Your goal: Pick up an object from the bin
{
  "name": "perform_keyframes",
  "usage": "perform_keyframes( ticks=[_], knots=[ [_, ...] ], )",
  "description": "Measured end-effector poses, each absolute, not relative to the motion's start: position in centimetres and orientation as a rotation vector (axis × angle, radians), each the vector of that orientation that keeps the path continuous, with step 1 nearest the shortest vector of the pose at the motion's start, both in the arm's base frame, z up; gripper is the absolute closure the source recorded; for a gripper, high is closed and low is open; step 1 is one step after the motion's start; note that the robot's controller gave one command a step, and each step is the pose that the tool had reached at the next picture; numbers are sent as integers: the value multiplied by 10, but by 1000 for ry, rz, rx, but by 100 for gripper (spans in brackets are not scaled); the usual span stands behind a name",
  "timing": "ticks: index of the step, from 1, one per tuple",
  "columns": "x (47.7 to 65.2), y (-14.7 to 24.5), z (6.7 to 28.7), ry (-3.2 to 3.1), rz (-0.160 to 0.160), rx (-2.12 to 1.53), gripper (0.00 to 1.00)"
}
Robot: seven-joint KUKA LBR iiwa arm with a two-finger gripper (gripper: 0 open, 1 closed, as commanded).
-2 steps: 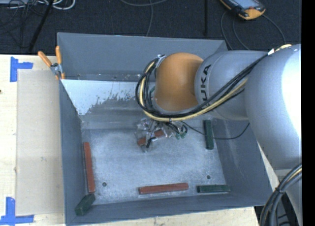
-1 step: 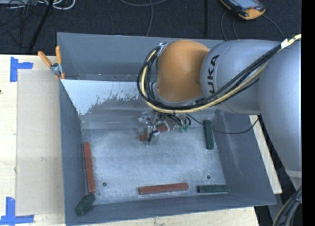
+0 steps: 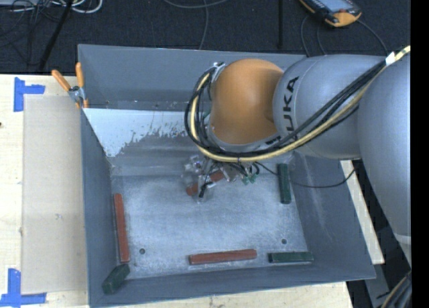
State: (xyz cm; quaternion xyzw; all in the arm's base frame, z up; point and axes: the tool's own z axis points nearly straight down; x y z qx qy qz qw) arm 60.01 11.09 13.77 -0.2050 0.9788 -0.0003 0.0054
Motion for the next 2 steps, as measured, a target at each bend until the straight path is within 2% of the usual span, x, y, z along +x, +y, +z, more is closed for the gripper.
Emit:
perform_keyframes(
  ticks=[1, 2],
  knots=[
    [595, 86, 169, 3070, 3, -709, 100],
    [600, 80, 232, 3064, 0, -698, 100]
  ],
)
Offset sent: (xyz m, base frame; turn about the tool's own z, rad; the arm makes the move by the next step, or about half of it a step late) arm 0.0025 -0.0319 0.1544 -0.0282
